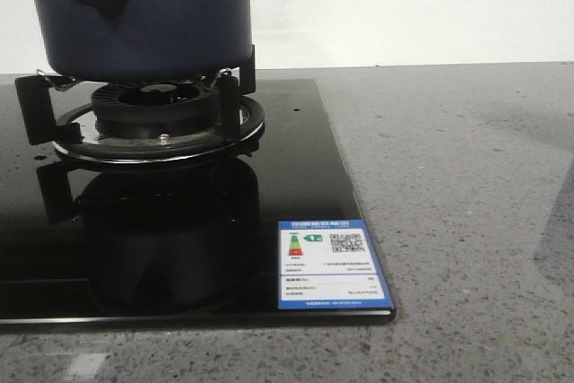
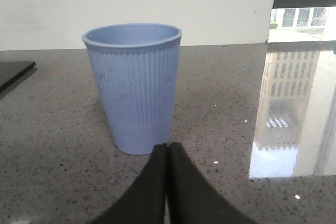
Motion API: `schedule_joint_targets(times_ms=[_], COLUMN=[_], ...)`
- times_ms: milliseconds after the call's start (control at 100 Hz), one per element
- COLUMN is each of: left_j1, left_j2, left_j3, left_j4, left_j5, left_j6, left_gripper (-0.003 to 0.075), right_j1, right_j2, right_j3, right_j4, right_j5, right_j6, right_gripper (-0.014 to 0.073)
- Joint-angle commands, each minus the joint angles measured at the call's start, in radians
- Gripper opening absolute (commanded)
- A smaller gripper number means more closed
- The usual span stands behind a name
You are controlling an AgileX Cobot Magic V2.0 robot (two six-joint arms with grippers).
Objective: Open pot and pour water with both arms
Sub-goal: 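Move the left gripper toward the blue knob on the pot's glass lid, then grasp the blue lid knob with the left gripper and raise the lid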
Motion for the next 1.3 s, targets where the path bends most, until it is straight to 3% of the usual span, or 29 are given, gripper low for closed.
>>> schedule_joint_targets(times_ms=[0,240,450,550,680,840,900,1010,1100,1290], left_j1=[0.001,0.001,0.001,0.001,0.001,0.001,0.001,0.001,-0.005,-0.098], left_j2=[-0.027,-0.027,-0.027,-0.027,-0.025,0.050,0.109,0.226,0.301,0.402], left_j3=[0.033,0.033,0.032,0.015,-0.072,-0.269,-0.348,-0.494,-0.600,-0.694], left_j4=[-0.006,-0.164,-0.489,-0.643,-0.609,-0.396,-0.341,-0.367,-0.383,-0.388], left_j5=[-0.086,-0.135,-0.201,-0.220,-0.154,0.032,0.113,0.224,0.300,0.317], left_j6=[-0.006,-0.006,-0.006,-0.006,-0.006,0.000,0.063,0.195,0.255,0.306], left_gripper=[-0.0019,-0.0019,-0.0019,-0.0019,-0.0019,-0.0019,-0.0019,-0.0019,-0.0019,-0.0010], right_j1=[0.003,0.003,0.003,0.003,0.003,0.003,0.003,0.010,0.045,0.103], right_j2=[-0.019,-0.019,-0.019,-0.019,-0.018,0.044,0.106,0.238,0.324,0.425], right_j3=[0.025,0.025,0.024,0.003,-0.087,-0.260,-0.338,-0.465,-0.538,-0.613], right_j4=[0.002,0.230,0.525,0.564,0.555,0.443,0.409,0.402,0.402,0.399], right_j5=[-0.114,-0.114,-0.114,-0.097,-0.015,0.156,0.228,0.347,0.363,0.374], right_j6=[-0.004,-0.004,-0.004,-0.004,-0.010,-0.050,-0.084,-0.191,-0.225,-0.316], right_gripper=[-0.0067,-0.0067,-0.0067,-0.0066,-0.0064,-0.0055,-0.0055,-0.0055,-0.0055,-0.0055])
